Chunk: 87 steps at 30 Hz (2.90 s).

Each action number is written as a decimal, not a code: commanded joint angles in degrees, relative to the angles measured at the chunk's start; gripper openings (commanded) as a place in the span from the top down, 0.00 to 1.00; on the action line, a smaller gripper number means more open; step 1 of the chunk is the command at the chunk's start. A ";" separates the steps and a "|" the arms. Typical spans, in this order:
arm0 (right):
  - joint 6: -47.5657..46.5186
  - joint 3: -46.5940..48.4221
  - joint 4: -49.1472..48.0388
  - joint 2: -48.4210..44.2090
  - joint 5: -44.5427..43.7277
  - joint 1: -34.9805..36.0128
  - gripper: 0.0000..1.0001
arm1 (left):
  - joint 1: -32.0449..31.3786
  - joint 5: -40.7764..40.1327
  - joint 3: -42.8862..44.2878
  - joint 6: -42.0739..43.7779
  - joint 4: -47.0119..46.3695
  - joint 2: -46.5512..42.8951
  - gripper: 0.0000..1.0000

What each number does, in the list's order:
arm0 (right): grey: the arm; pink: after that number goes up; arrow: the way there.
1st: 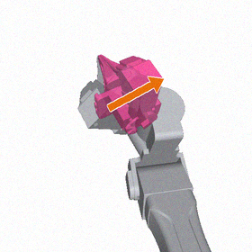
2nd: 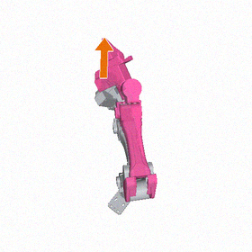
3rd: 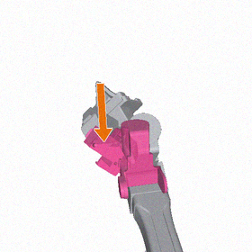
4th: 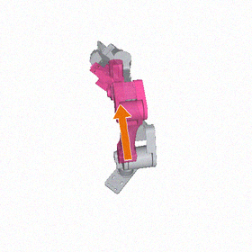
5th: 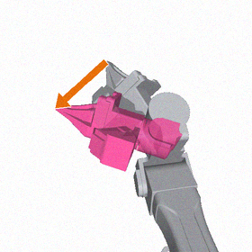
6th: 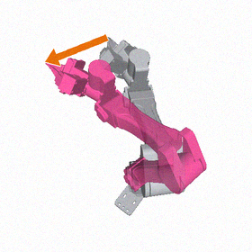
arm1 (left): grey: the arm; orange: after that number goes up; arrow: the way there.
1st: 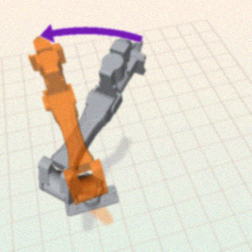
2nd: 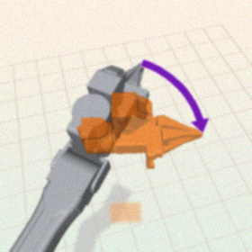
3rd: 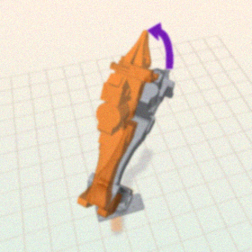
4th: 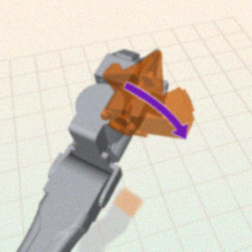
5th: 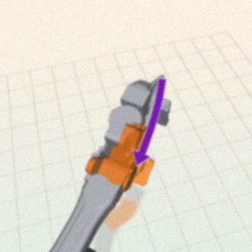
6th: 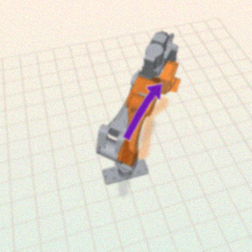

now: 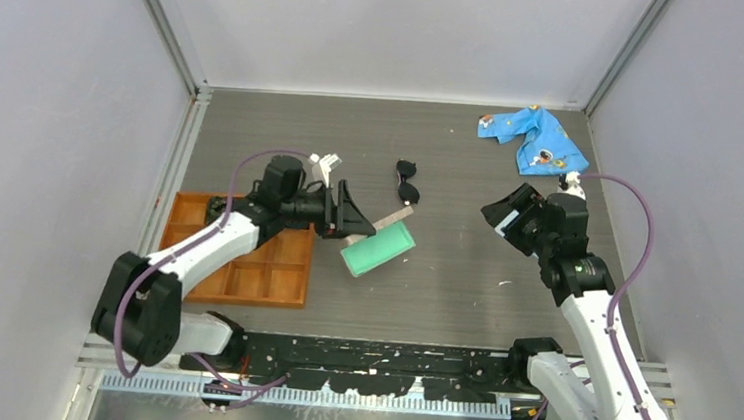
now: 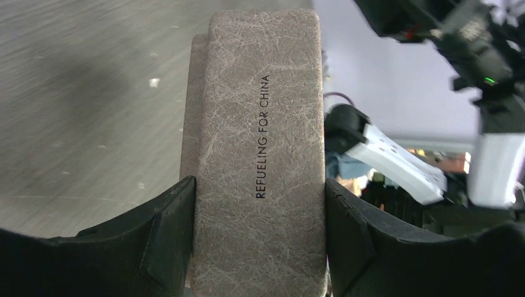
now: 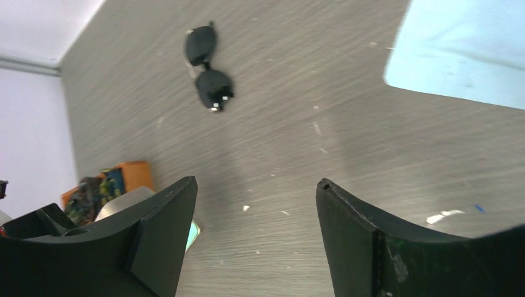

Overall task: Organize the sunglasses
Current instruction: Place the sunglasses case at the center of the board, then adjust the sunglasses case at the center of the board.

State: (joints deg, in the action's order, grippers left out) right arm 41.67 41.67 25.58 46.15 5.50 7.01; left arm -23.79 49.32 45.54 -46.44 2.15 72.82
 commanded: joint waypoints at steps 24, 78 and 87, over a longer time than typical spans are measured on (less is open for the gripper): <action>-8.52 2.53 8.13 0.45 -9.19 0.08 0.22 | -0.29 -9.14 -0.26 -1.66 -27.26 25.26 0.61; -3.85 7.47 10.32 9.73 -12.93 -0.05 0.20 | -6.69 -44.17 22.72 22.74 31.04 10.18 0.13; -3.99 5.12 9.22 8.34 -10.46 -0.04 0.20 | -5.26 -40.19 36.02 31.27 36.36 27.05 0.12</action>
State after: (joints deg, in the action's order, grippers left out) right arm 37.32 47.00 37.32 56.55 -6.42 7.01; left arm -30.28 4.91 74.98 -21.06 35.05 93.03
